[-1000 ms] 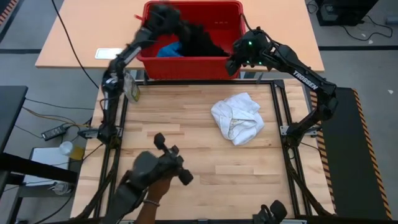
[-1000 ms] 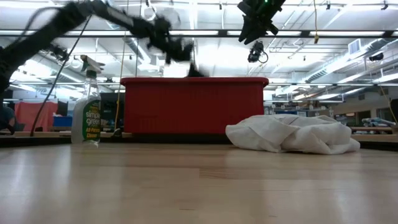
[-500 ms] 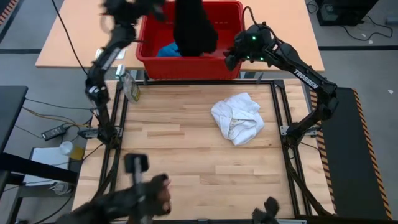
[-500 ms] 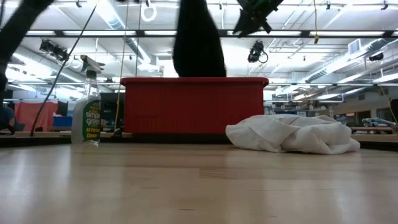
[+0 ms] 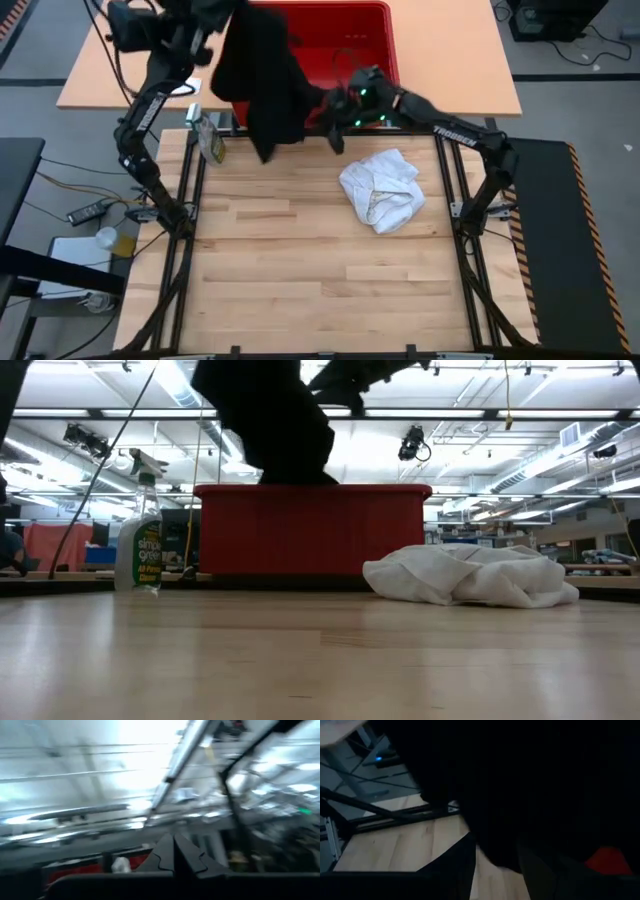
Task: Fold laundry
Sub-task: Fold the black shirt
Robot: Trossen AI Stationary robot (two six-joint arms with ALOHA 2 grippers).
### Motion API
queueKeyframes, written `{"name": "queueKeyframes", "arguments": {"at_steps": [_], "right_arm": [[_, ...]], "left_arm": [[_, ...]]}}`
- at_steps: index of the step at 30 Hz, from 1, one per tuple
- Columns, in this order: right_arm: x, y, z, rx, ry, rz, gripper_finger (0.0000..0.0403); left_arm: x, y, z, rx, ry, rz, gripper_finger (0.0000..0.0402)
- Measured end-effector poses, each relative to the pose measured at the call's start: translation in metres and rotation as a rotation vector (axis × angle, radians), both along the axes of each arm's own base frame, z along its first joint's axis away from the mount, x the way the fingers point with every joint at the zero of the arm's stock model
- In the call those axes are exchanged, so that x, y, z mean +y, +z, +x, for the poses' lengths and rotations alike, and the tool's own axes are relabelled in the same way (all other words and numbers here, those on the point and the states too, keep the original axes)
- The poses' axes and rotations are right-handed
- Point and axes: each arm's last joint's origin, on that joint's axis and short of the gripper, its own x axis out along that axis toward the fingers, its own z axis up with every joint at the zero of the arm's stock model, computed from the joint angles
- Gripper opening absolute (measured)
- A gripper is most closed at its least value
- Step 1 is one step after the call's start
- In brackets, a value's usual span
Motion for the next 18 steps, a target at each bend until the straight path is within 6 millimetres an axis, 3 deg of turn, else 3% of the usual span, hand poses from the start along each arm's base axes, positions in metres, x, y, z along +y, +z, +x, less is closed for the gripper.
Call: {"name": "queueKeyframes", "arguments": {"at_steps": [4,8,12,18], "right_arm": [[0.011,0.007,0.009,-0.055,-0.096,-0.069,0.0151],[0.017,0.026,0.000,-0.095,-0.219,-0.161,0.0151],[0.023,0.044,-0.015,-0.145,-0.268,-0.184,0.0151],[0.038,0.059,-0.033,-0.163,-0.214,-0.113,0.0151]], "left_arm": [[-0.036,0.007,-0.002,0.018,-0.115,0.205,0.0000],[-0.065,0.016,-0.013,-0.047,-0.162,0.299,0.0000],[-0.090,0.021,-0.014,-0.097,-0.252,0.275,0.0000],[-0.111,0.017,0.002,0.128,-0.448,0.064,0.0000]]}}
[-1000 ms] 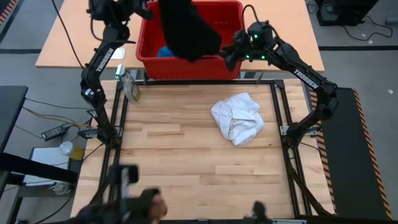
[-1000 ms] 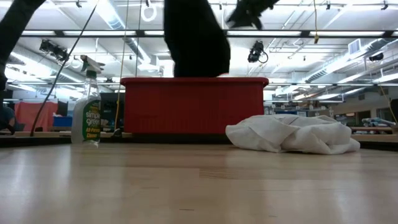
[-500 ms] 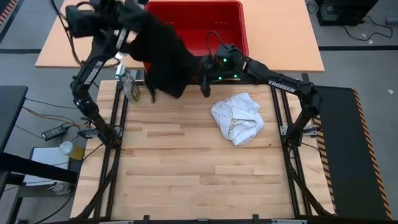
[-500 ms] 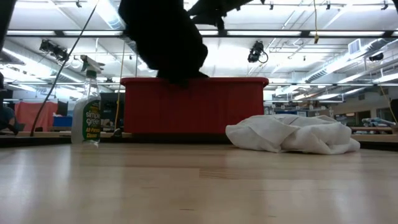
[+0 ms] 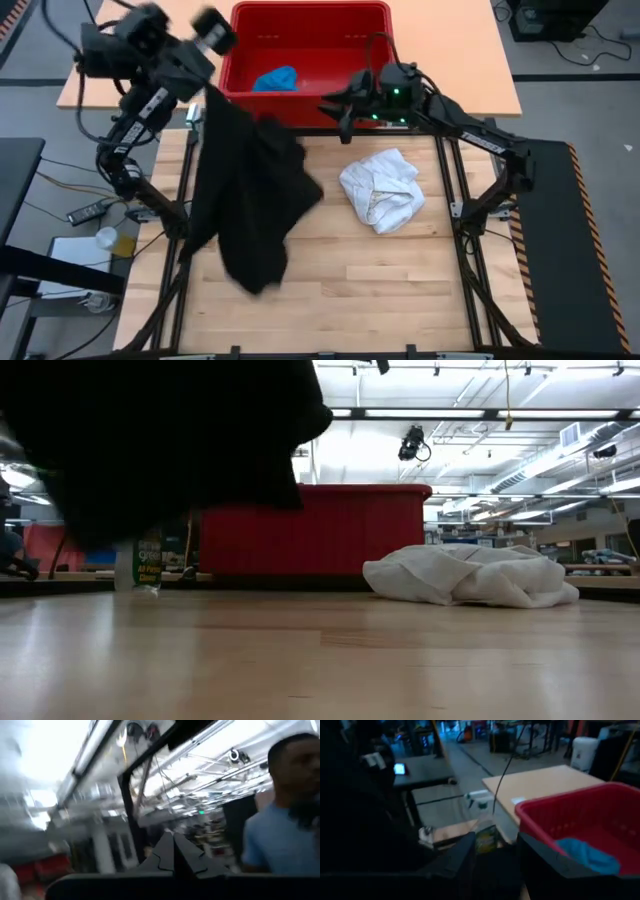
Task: Fold laundry
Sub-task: Fold the black shirt
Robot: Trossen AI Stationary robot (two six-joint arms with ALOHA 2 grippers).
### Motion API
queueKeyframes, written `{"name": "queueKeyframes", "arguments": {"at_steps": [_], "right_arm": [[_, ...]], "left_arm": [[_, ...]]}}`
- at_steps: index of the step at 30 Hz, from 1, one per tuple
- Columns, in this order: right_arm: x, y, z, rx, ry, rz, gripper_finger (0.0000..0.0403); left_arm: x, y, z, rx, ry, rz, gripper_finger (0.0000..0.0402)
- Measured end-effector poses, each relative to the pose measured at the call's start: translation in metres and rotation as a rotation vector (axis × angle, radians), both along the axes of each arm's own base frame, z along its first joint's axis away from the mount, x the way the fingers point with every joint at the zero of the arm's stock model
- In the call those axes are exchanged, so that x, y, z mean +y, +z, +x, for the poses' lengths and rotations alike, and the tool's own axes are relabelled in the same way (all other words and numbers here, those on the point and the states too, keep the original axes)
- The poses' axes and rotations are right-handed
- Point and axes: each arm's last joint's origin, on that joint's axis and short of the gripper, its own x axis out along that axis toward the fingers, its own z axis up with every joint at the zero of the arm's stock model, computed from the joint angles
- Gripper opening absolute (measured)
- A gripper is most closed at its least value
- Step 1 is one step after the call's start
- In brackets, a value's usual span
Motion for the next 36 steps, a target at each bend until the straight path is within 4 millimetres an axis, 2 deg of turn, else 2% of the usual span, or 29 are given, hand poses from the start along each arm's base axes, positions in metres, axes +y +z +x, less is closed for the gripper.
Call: {"name": "queueKeyframes", "arguments": {"at_steps": [3,5,8,11,15,18,20,22,25,28,32,36], "right_arm": [[0.012,0.000,-0.009,0.053,0.017,0.057,0.0151],[0.023,-0.001,-0.017,0.111,0.031,0.111,0.0151],[0.045,-0.006,-0.028,0.218,0.055,0.191,0.0151],[0.068,-0.011,-0.039,0.333,0.056,0.226,0.0151],[0.089,-0.023,-0.044,0.463,0.088,0.278,0.0151],[0.101,-0.036,-0.041,0.516,0.106,0.299,0.0151],[0.108,-0.044,-0.037,0.522,0.108,0.332,0.0151],[0.115,-0.051,-0.032,0.510,0.108,0.369,0.0151],[0.127,-0.061,-0.024,0.474,0.116,0.421,0.0151],[0.141,-0.070,-0.019,0.447,0.104,0.470,0.0151],[0.158,-0.087,-0.014,0.407,0.047,0.510,0.0151],[0.174,-0.114,-0.007,0.327,-0.012,0.583,0.0151]], "left_arm": [[-0.011,-0.013,0.018,0.150,-0.005,-0.008,0.0000],[-0.015,-0.030,0.034,0.270,0.065,-0.026,0.0000],[-0.021,-0.061,0.054,0.505,0.254,-0.064,0.0000],[-0.034,-0.099,0.071,0.814,0.465,-0.035,0.0000],[-0.058,-0.153,0.094,1.239,0.711,0.109,0.0000],[-0.077,-0.182,0.102,1.437,0.916,0.247,0.0000],[-0.090,-0.196,0.108,1.483,1.054,0.312,0.0000],[-0.102,-0.211,0.115,1.482,1.103,0.351,0.0000],[-0.117,-0.232,0.122,1.439,1.068,0.378,0.0000],[-0.128,-0.260,0.120,1.412,0.988,0.412,0.0000],[-0.132,-0.302,0.107,1.432,0.851,0.373,0.0000],[-0.129,-0.330,0.083,1.444,0.752,0.282,0.0000]]}}
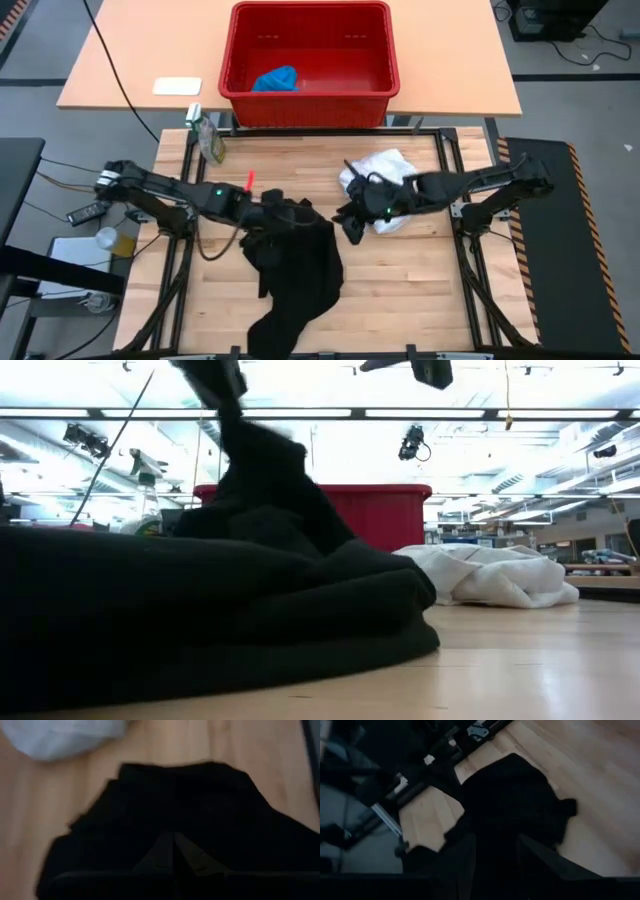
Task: Fold laundry
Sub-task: Fold the black shirt
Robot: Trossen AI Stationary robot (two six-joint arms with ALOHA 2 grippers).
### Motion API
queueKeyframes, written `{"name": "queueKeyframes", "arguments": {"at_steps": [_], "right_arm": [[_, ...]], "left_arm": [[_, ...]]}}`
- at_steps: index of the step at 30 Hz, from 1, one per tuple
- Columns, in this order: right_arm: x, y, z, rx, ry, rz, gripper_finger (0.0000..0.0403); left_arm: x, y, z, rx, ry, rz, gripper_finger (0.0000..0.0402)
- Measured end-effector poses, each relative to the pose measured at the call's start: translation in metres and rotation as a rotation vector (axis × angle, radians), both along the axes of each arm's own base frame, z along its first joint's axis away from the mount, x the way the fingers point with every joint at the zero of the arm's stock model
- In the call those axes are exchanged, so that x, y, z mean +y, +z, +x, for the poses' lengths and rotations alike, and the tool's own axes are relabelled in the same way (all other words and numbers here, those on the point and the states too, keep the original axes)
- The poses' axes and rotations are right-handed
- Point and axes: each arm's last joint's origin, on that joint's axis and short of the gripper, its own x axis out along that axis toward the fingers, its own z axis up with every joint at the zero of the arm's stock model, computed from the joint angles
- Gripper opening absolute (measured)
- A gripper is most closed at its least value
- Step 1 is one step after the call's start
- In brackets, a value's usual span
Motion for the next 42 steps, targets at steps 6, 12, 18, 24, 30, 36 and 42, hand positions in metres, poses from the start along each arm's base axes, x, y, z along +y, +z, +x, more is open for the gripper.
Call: {"name": "queueKeyframes", "arguments": {"at_steps": [6,12,18,24,30,36,42], "right_arm": [[0.015,-0.046,0.004,-0.086,-0.150,0.250,0.0151],[0.024,-0.065,-0.002,-0.089,-0.314,0.373,0.0151],[0.023,-0.061,0.002,-0.171,-0.386,0.428,0.0151],[0.022,-0.075,0.019,-0.184,-0.401,0.469,0.0151],[0.023,-0.096,0.041,-0.195,-0.383,0.522,0.0151],[0.024,-0.100,0.044,-0.191,-0.363,0.522,0.0151],[0.019,-0.093,0.042,-0.213,-0.315,0.446,0.0151]], "left_arm": [[0.002,-0.054,-0.031,0.023,-0.039,-0.015,0.0000],[0.009,-0.114,-0.051,0.061,-0.024,-0.006,0.0000],[0.010,-0.145,-0.060,0.010,0.032,-0.092,0.0003],[0.008,-0.144,-0.057,-0.063,0.034,-0.126,0.0052],[0.007,-0.131,-0.049,-0.110,0.037,-0.125,0.0150],[0.012,-0.126,-0.049,-0.116,0.070,-0.137,0.0243],[0.022,-0.086,-0.058,-0.141,0.136,-0.157,0.0274]]}}
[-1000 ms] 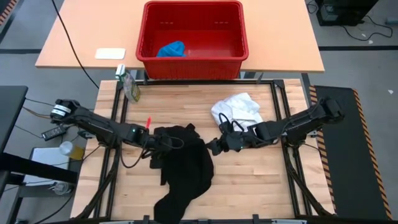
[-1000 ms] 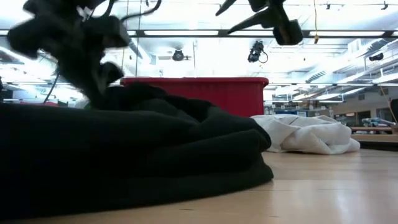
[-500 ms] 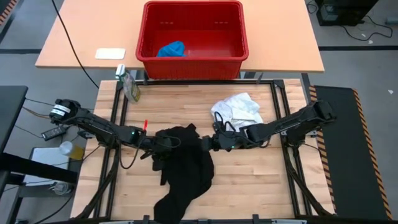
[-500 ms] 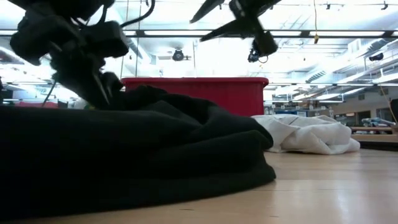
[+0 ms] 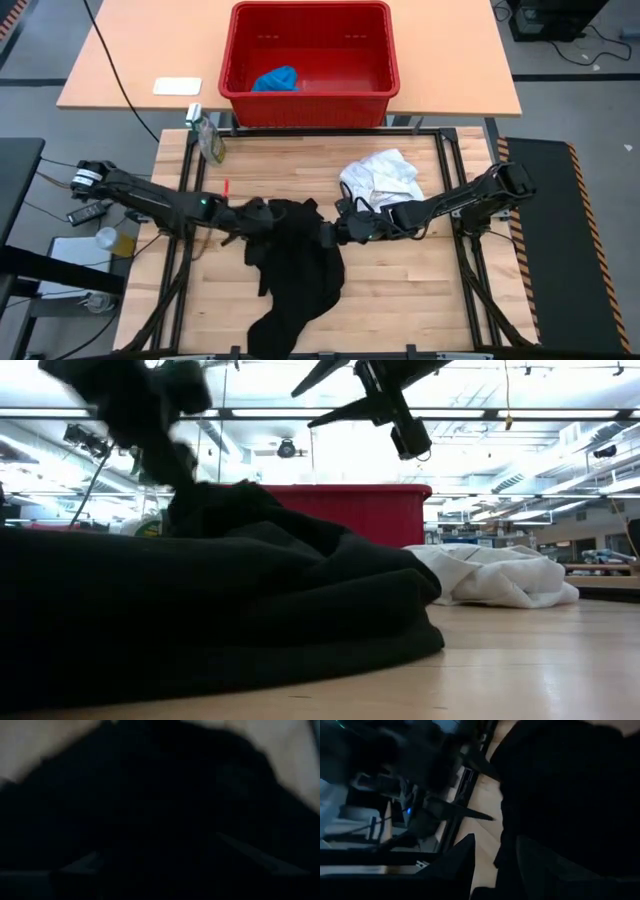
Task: Fold laundry
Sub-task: Fold the black shirt
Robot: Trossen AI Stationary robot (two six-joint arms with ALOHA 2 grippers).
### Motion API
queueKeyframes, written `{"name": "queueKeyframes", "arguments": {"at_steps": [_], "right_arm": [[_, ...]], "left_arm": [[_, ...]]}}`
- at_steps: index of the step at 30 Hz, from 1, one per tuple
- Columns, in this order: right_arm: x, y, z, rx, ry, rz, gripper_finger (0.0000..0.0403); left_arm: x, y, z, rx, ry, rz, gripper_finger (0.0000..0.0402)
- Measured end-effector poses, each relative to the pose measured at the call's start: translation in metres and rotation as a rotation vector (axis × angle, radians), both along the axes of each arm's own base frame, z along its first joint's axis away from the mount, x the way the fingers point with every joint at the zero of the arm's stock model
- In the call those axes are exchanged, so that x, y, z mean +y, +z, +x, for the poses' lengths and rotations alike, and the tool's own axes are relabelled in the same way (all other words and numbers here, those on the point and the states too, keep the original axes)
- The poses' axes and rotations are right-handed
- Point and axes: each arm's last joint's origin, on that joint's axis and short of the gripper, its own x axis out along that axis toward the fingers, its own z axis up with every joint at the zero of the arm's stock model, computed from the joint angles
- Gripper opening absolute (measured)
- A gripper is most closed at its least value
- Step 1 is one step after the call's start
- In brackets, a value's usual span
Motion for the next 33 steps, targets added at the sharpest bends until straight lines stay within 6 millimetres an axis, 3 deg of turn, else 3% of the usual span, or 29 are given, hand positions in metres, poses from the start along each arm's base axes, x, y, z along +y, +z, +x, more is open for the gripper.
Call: {"name": "queueKeyframes", "arguments": {"at_steps": [6,11,15,20,26,29,33], "right_arm": [[-0.012,0.004,0.001,0.009,0.177,-0.141,0.0151],[-0.018,0.015,-0.013,0.048,0.367,-0.238,0.0151],[-0.019,0.031,-0.037,0.113,0.426,-0.376,0.0151],[-0.026,0.047,-0.070,0.220,0.461,-0.463,0.0151],[-0.022,0.066,-0.096,0.205,0.493,-0.549,0.0151],[-0.017,0.071,-0.102,0.194,0.445,-0.560,0.0151],[-0.005,0.072,-0.106,0.188,0.457,-0.587,0.0151]], "left_arm": [[0.013,0.048,0.003,-0.149,0.102,0.006,0.0275],[0.017,0.068,0.016,-0.191,0.247,-0.125,0.0273],[0.003,0.068,0.037,-0.087,0.201,-0.100,0.0260],[-0.018,0.044,0.061,0.211,0.127,0.006,0.0248],[-0.021,0.018,0.070,0.548,0.379,-0.075,0.0247],[-0.034,0.020,0.066,0.544,0.445,-0.116,0.0247],[-0.052,0.037,0.053,0.421,0.530,-0.149,0.0247]]}}
